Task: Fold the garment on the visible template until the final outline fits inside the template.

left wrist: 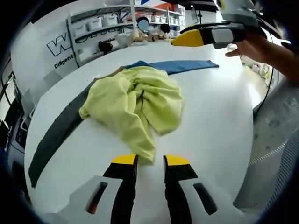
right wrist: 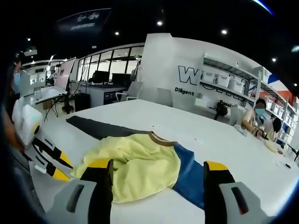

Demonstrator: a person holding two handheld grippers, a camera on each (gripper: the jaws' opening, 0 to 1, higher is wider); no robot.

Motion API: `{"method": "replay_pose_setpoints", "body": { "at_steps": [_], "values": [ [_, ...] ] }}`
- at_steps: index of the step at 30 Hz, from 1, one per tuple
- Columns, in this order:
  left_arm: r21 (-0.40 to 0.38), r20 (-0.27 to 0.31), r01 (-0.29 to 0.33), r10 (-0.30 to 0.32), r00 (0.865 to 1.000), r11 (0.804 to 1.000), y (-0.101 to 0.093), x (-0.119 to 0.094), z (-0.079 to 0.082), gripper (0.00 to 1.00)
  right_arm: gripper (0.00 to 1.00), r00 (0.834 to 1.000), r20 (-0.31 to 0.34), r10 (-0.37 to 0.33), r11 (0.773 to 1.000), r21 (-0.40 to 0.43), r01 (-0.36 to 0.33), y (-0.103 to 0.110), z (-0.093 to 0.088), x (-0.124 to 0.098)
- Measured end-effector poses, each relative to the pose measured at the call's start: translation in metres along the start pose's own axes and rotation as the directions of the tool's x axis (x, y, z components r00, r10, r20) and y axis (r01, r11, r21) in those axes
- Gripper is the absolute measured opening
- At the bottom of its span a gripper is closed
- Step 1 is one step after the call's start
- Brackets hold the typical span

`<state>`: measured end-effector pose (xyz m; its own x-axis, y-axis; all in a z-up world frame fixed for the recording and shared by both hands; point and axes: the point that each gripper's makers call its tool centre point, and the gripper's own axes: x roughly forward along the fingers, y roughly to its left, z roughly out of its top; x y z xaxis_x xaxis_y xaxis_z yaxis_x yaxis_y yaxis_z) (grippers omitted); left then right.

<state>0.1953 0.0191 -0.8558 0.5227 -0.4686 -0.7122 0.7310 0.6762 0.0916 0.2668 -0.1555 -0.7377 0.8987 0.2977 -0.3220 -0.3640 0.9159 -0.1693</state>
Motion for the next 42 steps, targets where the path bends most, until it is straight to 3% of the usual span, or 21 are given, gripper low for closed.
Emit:
{"method": "replay_pose_setpoints", "body": {
  "at_steps": [8,20,24,36,42],
  "values": [
    [0.018,-0.01,-0.004,0.005,1.0,1.0,0.0,0.007,-0.003,0.17,0.78,1.0,-0.004,-0.002,1.0,-0.001,0.002,-0.001,-0.002,0.0],
    [0.011,0.015,-0.005,0.005,1.0,1.0,0.003,0.012,0.004,0.0,0.78,1.0,-0.01,-0.004,1.0,0.001,0.004,-0.002,-0.004,0.001],
    [-0.017,0.039,-0.006,0.007,0.999,1.0,0.007,0.008,0.009,0.0,0.77,1.0,-0.014,0.001,1.0,-0.004,-0.001,0.0,-0.005,0.002],
    [-0.081,0.092,-0.029,0.037,0.995,0.996,0.019,-0.001,0.02,0.0,0.65,0.999,-0.034,0.042,0.998,-0.047,-0.044,0.012,-0.008,0.004],
    [-0.094,0.102,-0.036,0.045,0.994,0.995,0.022,-0.002,0.023,0.0,0.5,0.995,-0.059,0.081,0.993,-0.076,-0.085,0.025,-0.012,0.004]
  ]
}}
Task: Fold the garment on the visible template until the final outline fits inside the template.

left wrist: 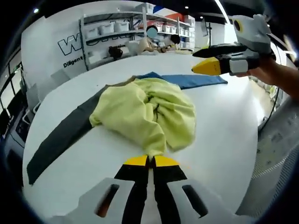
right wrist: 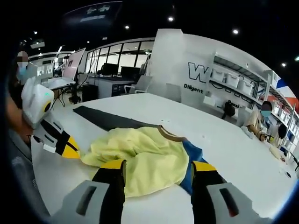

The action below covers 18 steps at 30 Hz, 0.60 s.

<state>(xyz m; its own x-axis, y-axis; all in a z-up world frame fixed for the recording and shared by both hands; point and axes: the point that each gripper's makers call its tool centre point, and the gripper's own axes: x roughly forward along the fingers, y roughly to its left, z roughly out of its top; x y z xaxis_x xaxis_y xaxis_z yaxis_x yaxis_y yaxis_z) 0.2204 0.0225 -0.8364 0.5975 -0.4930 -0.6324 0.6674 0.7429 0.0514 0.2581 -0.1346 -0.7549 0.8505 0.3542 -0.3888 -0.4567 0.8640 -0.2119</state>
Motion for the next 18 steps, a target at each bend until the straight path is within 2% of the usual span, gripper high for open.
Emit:
{"method": "replay_pose_setpoints", "body": {
  "at_steps": [3,9,12,15,18],
  "values": [
    [-0.004,0.004,-0.003,0.003,1.0,1.0,0.001,-0.001,0.002,0.0,0.44,0.999,-0.018,0.03,0.999,-0.02,-0.03,0.01,-0.003,0.002],
    [-0.011,0.012,-0.009,0.01,1.0,1.0,0.003,-0.002,0.003,0.0,0.39,0.994,-0.046,0.102,0.993,-0.051,-0.105,0.032,-0.006,0.007],
    [-0.013,0.013,-0.01,0.01,1.0,1.0,0.003,-0.002,0.003,0.0,0.32,0.986,-0.074,0.151,0.985,-0.075,-0.156,0.047,-0.011,0.008],
    [-0.014,0.012,-0.01,0.01,1.0,1.0,0.003,-0.001,0.002,0.0,0.33,0.975,-0.088,0.204,0.974,-0.077,-0.211,0.061,-0.013,0.01],
    [-0.014,0.013,-0.01,0.01,1.0,1.0,0.003,-0.002,0.003,0.0,0.32,0.961,-0.117,0.251,0.957,-0.117,-0.264,0.077,-0.017,0.011]
  ]
}}
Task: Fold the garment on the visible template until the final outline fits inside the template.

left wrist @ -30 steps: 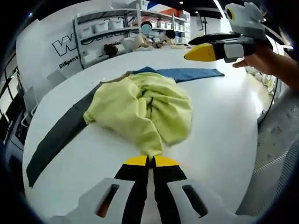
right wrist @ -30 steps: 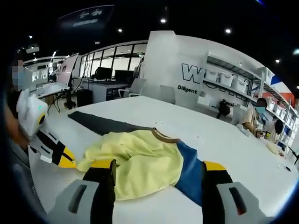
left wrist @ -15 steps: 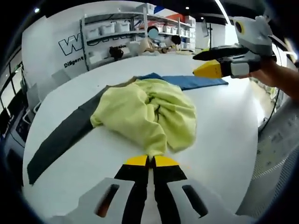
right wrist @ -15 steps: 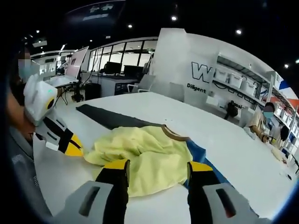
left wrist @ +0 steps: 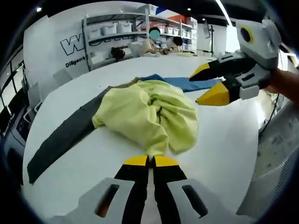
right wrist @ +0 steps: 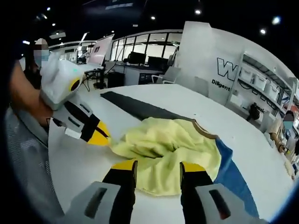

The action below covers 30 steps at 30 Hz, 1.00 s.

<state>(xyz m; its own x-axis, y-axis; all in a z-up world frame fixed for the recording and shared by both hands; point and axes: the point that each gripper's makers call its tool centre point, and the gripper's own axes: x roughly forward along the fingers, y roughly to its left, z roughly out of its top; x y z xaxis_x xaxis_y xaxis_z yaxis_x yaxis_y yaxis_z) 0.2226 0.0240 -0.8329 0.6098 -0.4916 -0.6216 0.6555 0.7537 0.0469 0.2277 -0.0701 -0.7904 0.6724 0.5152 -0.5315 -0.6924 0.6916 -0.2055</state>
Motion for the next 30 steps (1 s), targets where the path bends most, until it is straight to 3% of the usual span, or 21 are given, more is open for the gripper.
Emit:
{"method": "replay_pose_setpoints", "body": {
  "at_steps": [6,12,15,30],
  "values": [
    [-0.002,0.006,-0.005,0.005,1.0,1.0,0.002,-0.001,0.002,0.0,0.25,0.995,-0.045,0.086,0.994,-0.066,-0.089,0.029,-0.004,0.01],
    [-0.003,0.004,-0.007,0.007,1.0,1.0,0.002,0.0,0.002,0.0,0.2,0.979,-0.123,0.161,0.979,-0.109,-0.174,0.057,-0.016,0.024],
    [-0.003,0.005,-0.006,0.006,1.0,1.0,0.001,0.0,0.002,0.0,0.19,0.972,-0.162,0.168,0.975,-0.122,-0.188,0.061,-0.024,0.03],
    [-0.008,0.008,-0.006,0.006,1.0,1.0,0.003,-0.001,0.003,0.0,0.16,0.964,-0.196,0.179,0.977,-0.083,-0.198,0.066,-0.034,0.047]
  ]
}}
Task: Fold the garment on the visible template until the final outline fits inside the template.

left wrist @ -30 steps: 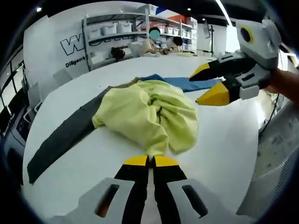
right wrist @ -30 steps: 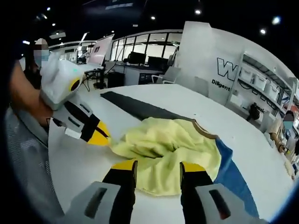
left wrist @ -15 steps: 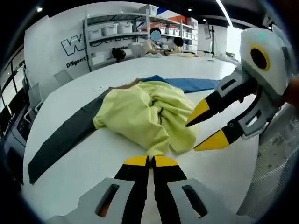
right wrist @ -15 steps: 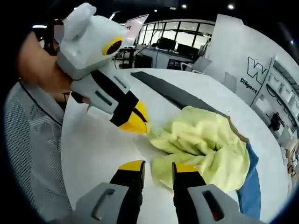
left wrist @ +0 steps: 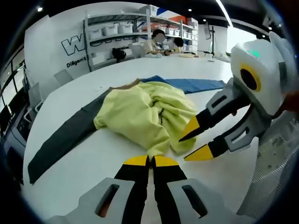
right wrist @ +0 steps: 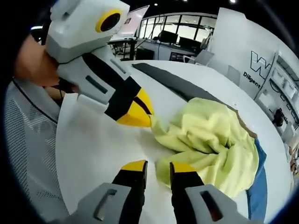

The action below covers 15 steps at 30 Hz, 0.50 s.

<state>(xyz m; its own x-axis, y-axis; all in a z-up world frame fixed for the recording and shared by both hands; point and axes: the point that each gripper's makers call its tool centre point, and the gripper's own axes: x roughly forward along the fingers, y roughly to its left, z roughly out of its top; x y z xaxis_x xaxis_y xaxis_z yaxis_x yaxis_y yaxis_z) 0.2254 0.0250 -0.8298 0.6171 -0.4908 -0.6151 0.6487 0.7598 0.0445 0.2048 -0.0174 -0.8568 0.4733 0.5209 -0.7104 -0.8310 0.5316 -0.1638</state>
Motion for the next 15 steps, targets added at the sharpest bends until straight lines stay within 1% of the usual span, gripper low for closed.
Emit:
{"method": "replay_pose_setpoints", "body": {
  "at_steps": [2,7,10,15],
  "values": [
    [0.0,0.001,0.0,0.0,1.0,1.0,0.0001,0.0,0.0002,0.0,0.16,1.0,-0.008,-0.002,1.0,0.008,0.002,-0.0015,-0.0031,0.0021],
    [-0.002,0.002,-0.002,0.002,1.0,1.0,0.0007,0.0001,0.0006,0.0,0.15,1.0,-0.016,-0.008,1.0,0.01,0.008,-0.0036,-0.0042,0.0048],
    [-0.004,0.001,-0.004,0.004,1.0,1.0,0.0013,0.0005,0.0009,0.0,0.14,0.999,-0.029,-0.015,1.0,0.0,0.015,-0.0033,-0.0059,0.0078],
    [-0.006,0.004,-0.006,0.006,1.0,1.0,0.0026,0.0002,0.0019,0.0,0.09,0.999,-0.034,-0.025,1.0,0.013,0.025,-0.0077,-0.0082,0.0092]
  ]
}}
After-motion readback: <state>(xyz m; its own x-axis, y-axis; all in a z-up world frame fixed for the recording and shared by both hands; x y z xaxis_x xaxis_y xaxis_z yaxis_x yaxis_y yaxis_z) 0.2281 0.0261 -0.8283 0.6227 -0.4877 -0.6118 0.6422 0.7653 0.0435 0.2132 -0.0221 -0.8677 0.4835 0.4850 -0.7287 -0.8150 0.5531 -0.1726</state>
